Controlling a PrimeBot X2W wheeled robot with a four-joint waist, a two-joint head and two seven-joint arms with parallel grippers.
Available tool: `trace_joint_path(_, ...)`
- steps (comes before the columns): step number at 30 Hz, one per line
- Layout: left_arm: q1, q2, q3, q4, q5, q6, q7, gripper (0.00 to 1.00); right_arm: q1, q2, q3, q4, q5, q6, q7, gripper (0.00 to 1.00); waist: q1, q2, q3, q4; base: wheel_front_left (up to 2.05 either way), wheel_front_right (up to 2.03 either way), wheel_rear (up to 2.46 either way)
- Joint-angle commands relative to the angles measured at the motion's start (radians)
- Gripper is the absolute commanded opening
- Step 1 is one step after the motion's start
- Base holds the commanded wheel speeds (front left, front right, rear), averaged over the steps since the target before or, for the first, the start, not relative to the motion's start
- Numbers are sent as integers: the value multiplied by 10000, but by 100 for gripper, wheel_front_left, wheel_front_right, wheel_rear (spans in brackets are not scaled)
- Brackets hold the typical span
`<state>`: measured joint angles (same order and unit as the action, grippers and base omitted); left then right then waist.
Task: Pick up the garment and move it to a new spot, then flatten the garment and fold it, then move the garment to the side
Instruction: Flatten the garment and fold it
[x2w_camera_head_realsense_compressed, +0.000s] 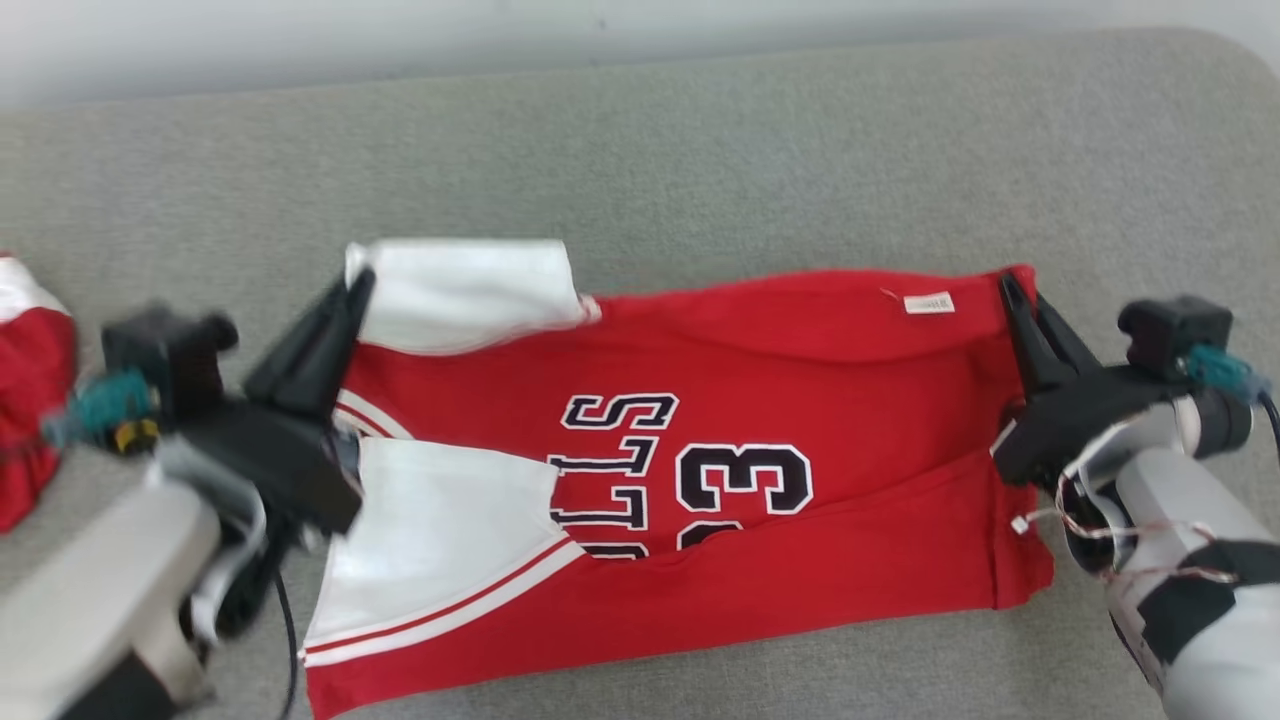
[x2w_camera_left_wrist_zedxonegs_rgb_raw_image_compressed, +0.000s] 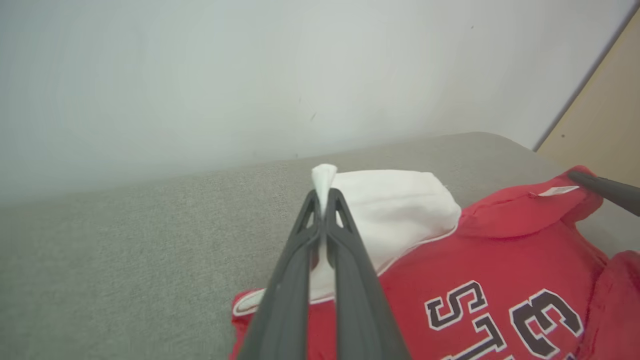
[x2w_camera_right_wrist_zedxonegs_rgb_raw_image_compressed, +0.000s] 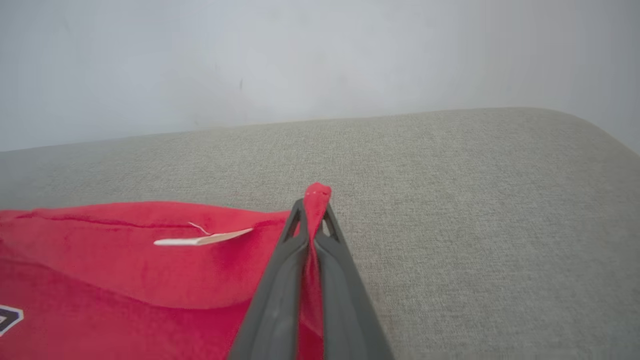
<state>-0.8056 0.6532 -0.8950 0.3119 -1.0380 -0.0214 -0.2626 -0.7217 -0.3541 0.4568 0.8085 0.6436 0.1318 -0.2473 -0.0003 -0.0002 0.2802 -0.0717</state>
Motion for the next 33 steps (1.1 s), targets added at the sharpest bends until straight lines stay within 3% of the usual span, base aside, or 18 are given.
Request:
trace_joint_path(1, 377, -14, 104, -131, 122, 76, -24, 0, 221, -107, -45, -96, 77, -25, -59, 0, 3, 2, -216, 207, 0, 0, 0)
trace_joint_path(7, 2805, -398, 1590, -1479, 853, 632, -27, 0, 1601, -300, -694, -1075, 52, -25, -174, 0, 3, 2, -425, 371, 0, 0, 0)
trace_joint_path(16, 5284, -1339, 2926, -1875, 1594, 582, -29, 0, 3698, 14, -1699, -2530, -300, -25, -136, 0, 3, 2, -765, 349, 0, 0, 0)
trace_joint_path(17, 5428, -1386, 3018, -1798, 1744, 567, -30, 5, 3838, 46, -1715, -2632, -332, -25, -114, 11, 3, 2, -805, 327, 0, 0, 0)
trace_joint_path(18, 5545, -1516, 3167, -1754, 1822, 563, -31, 89, 3963, 81, -1774, -2725, -360, -27, -122, 74, 3, 2, -858, 309, 0, 0, 0)
trace_joint_path(19, 5698, -1687, 3299, -1700, 1859, 524, -29, 100, 4087, 97, -1841, -2805, -377, -25, -101, 100, 3, 2, -899, 302, 0, 0, 0)
trace_joint_path(26, 6507, -2593, 5053, -1703, 3067, 278, -30, 100, 4674, 70, -2195, -3649, -352, -25, -12, 100, 3, 2, -1222, 262, 0, 0, 0)
trace_joint_path(33, 7309, -3889, 7514, -2623, 5426, 234, -30, 100, 4812, 103, -2799, -3831, -478, -25, 623, 100, 3, 2, -1389, 311, 0, 0, 0)
